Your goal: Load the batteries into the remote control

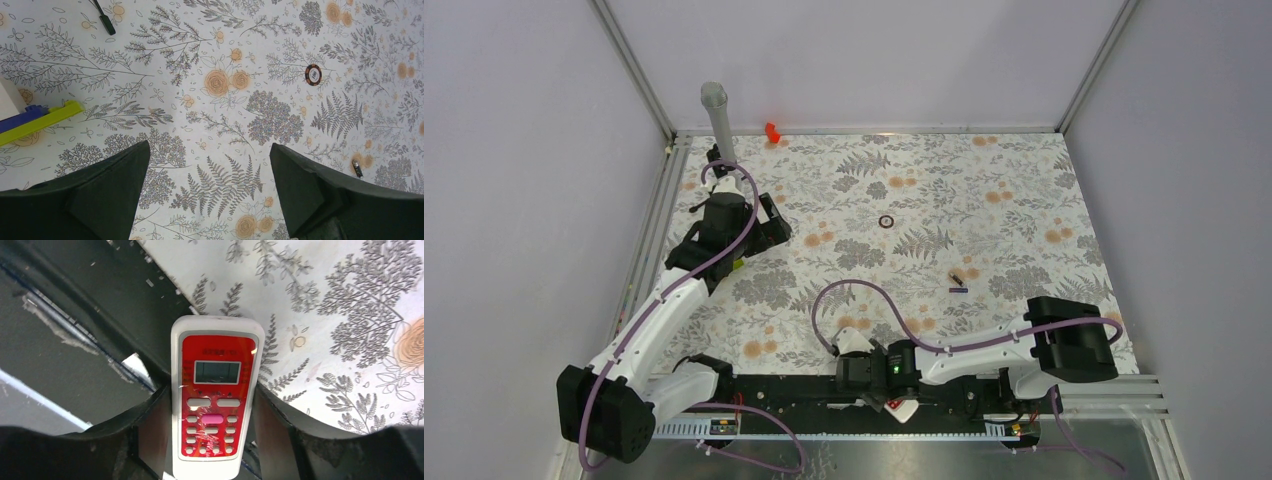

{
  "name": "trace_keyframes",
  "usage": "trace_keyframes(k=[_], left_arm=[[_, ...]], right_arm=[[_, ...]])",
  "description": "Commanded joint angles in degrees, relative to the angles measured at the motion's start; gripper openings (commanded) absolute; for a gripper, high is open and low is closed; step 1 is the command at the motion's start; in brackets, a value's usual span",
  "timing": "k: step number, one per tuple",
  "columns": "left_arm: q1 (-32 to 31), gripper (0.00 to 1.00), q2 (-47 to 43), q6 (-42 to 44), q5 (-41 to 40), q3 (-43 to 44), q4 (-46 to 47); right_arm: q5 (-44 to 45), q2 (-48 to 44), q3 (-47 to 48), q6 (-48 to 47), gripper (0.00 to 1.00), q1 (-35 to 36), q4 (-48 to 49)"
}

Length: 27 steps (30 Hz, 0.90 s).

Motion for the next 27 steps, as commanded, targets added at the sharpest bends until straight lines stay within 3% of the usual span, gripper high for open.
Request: trace_keyframes(k=[1, 8, 14, 19, 21, 25, 27], left_arm=[[0.5, 0.99, -1.4, 0.1, 0.0, 0.0, 1.4], [0.5, 0.99, -1.8, 0.0, -0.1, -0.1, 1.3], [0.6, 0.99, -2.4, -0.5, 0.6, -0.4, 1.2], [0.6, 0.99, -2.8, -0.7, 1.3, -0.9, 1.3], [0.6, 0.99, -3.1, -0.7, 1.4, -1.1, 1.2], [0.6, 0.99, -4.1, -0.8, 1.1, -1.4, 1.2], [0.6, 0.99, -4.5, -0.7, 1.1, -1.5, 1.2]], right_arm=[[5.0, -1.4, 0.8, -1.2, 0.54, -3.1, 0.3], [4.2, -6.8, 0.1, -8.0, 0.50, -17.6, 10.4], [1.7, 2.4, 4.8, -11.2, 0.53, -28.3, 15.0], [2.0, 9.5, 9.0, -12.3, 0.56, -30.6, 15.4], [2.1, 10.6, 9.8, -12.1, 0.63, -30.8, 15.3], [2.3, 9.9, 8.9, -11.6, 0.94, -30.8, 15.3], [1.5, 8.8, 7.9, -12.1, 0.99, -30.8, 15.3]])
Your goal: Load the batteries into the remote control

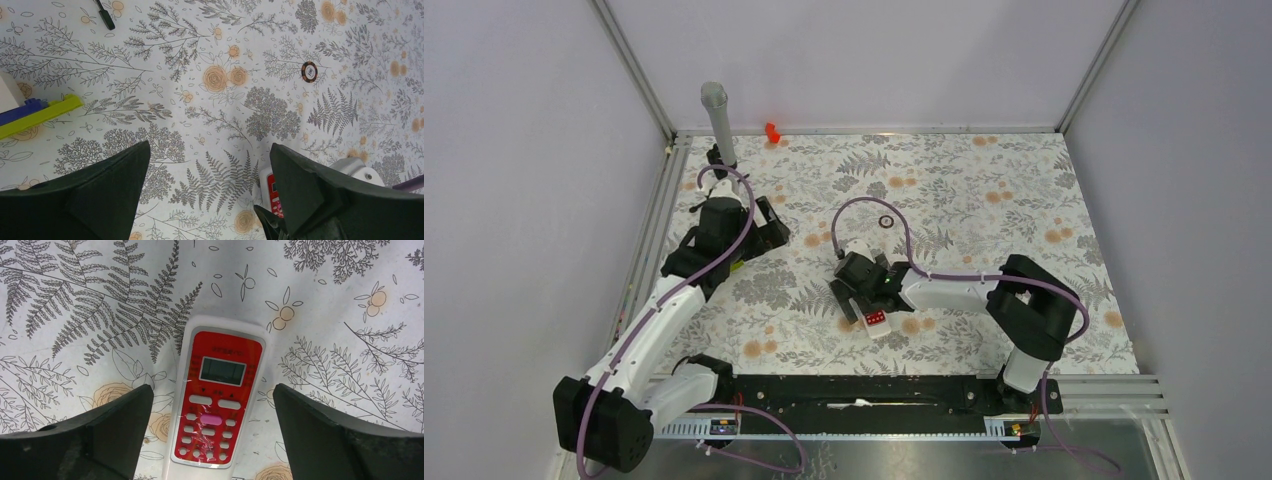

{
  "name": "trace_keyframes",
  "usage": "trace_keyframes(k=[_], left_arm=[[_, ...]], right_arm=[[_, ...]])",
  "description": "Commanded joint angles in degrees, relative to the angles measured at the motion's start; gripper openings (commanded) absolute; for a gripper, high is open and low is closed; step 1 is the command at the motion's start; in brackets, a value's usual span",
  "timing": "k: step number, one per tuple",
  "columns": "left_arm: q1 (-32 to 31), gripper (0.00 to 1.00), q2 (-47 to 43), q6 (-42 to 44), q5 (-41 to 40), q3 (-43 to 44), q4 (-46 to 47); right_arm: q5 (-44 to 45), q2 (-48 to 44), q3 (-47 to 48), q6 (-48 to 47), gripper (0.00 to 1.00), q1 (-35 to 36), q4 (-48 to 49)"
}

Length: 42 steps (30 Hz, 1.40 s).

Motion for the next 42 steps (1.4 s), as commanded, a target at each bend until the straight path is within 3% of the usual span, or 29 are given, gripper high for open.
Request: trace_keyframes(k=[1, 10, 12, 17, 22, 28, 32, 36, 42], left_arm=[[0.3, 0.99, -2.2, -0.2, 0.3, -0.3, 1.5], [0.4, 0.99, -3.0, -0.3, 0.0, -1.3, 1.9], [0.4, 0.99, -3.0, -0.5, 0.1, -1.5, 2.2], [0.4, 0.99, -2.8, -0.6, 1.1, -1.6, 2.7], [0.4, 0.99, -3.0, -0.4, 5.0, -2.4, 3.6], [0.4, 0.99, -2.8, -3.1, 15.7, -5.4, 7.2], [0.3, 0.99, -1.8, -9.7, 24.0, -8.1, 10.7], [-1.0, 0.95, 0.0, -18.1, 33.6, -11.9, 21.9], [-5.5, 0.95, 0.9, -20.4, 31.4, -11.5, 26.3]], right_arm=[[-0.9, -2.0, -0.6, -0.8, 0.99, -0.3, 0.2], [-2.1, -5.0, -4.1, 0.3, 0.98, -0.3, -5.6], [-0.7, -4.2, -4.3, 1.3, 0.92, -0.3, -6.0], [-1.1, -0.9, -3.1, 2.2, 0.66, -0.3, -5.4], [-3.1, -3.5, -3.3, 1.0, 0.51, -0.3, -1.6], [-22.2, -14.8, -7.8, -0.1, 0.48, -4.8, 12.0], [-31.0, -20.2, -9.1, -0.2, 0.48, -7.4, 19.8], [-33.2, -21.1, -7.2, -0.6, 0.47, -7.5, 21.6], [-33.1, -19.1, -3.7, 0.9, 0.47, -7.5, 21.0]])
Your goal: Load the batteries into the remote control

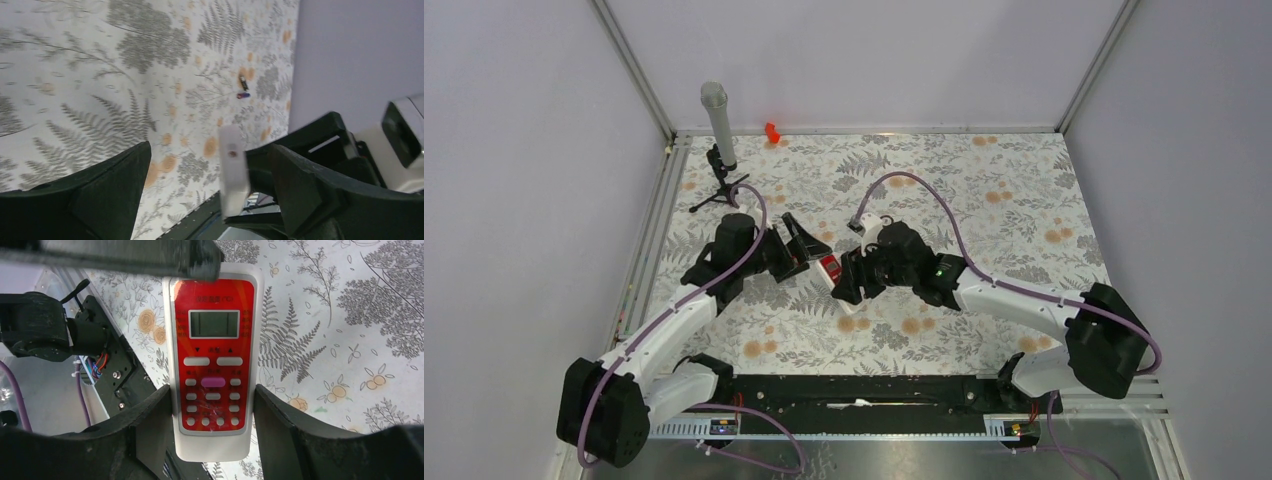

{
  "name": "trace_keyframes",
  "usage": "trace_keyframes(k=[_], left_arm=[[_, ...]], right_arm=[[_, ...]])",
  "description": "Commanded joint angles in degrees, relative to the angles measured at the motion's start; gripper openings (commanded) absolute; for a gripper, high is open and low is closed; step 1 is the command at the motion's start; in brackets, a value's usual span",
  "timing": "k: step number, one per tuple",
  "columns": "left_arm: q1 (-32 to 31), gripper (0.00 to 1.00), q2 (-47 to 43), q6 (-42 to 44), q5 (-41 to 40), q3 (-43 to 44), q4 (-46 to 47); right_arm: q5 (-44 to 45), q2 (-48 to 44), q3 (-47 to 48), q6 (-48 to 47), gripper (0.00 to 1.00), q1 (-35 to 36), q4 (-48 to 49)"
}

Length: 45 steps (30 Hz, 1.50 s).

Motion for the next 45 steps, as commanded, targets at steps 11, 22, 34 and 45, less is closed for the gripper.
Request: trace_keyframes(k=[11, 22, 34, 45], left_arm=[[-4.7, 0.62, -0.3, -8.9, 0.5, -1.4, 10.5], [-5.3, 0.00, 3.4, -8.8, -3.3, 4.4, -0.8], [-4.8, 0.00, 10.3, -11.4, -11.7, 20.5, -22.6], [-4.8, 0.00, 13.6, -17.9, -10.5, 22.7, -28.5]], right_arm=[[-0.7, 4.6, 8.7, 3.7, 0.47, 0.0, 1.9], [-1.5, 4.7, 7.8, -6.6, 0.88, 0.0, 4.4], [19.4, -1.3, 1.4, -31.5, 0.91, 11.1, 9.7], [37.9, 3.2, -1.5, -41.6, 0.70, 17.4, 21.5]])
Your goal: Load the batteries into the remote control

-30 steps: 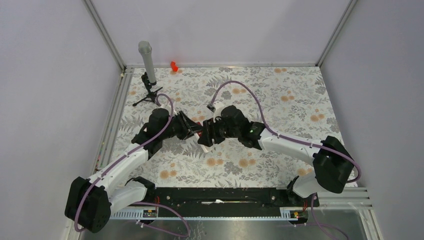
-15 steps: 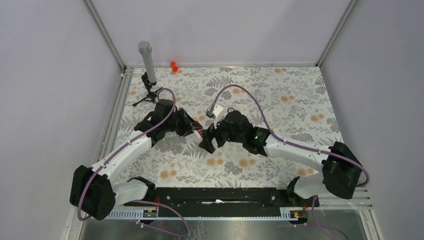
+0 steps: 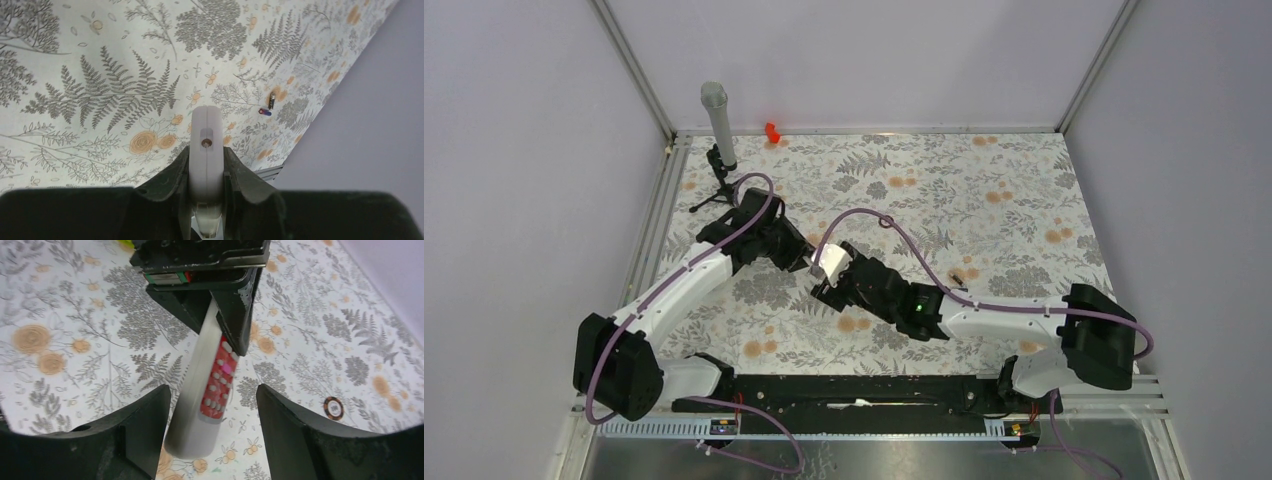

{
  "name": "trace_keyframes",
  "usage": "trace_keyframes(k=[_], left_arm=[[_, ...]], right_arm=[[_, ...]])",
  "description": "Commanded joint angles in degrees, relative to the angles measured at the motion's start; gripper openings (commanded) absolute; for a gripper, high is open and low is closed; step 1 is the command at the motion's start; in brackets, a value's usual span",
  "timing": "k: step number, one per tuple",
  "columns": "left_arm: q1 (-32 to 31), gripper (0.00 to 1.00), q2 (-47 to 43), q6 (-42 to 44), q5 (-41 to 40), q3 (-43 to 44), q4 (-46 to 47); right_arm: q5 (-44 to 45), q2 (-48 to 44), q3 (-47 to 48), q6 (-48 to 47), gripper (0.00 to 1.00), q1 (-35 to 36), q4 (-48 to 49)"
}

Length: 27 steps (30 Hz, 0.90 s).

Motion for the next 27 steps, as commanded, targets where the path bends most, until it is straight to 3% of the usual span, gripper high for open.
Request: trace_keyframes(k=[1, 7, 11, 15, 20, 24, 26, 27], left_arm=[[0.2, 0.00, 1.2, -4.7, -0.1, 3.8, -4.0], [0.2, 0.00, 4.3, -6.2, -0.6, 8.0, -10.6], [0.2, 0.00, 5.0, -8.5, -0.3, 8.4, -11.1], [0.2, 0.00, 5.3, -10.4, -0.2, 7.4, -11.5], [0.2, 0.00, 5.6, -10.3, 0.6, 7.6, -11.2], [0.3, 0.00, 6.0, -8.9, 1.2, 8.6, -11.3], [0.3, 0.14, 5.9, -7.7, 1.1, 8.8, -11.2], [0.3, 0.31, 5.8, -7.0, 0.8, 8.9, -11.2]], right_arm=[[10.2, 1.7, -2.3, -8.0, 0.70, 2.9, 9.1], [15.5, 4.0, -3.7, -9.7, 0.72, 5.8, 12.8], [18.7, 5.4, -4.2, -9.0, 0.66, 5.9, 15.7], [19.7, 6.2, -4.9, -9.6, 0.51, 5.9, 18.9], [18.3, 6.4, -5.3, -10.1, 0.26, 5.9, 21.7], [17.1, 5.1, -5.5, -9.1, 0.14, 5.9, 21.8], [16.4, 4.3, -5.7, -8.6, 0.13, 5.9, 21.7], [16.2, 3.8, -5.7, -8.2, 0.13, 5.9, 21.5]])
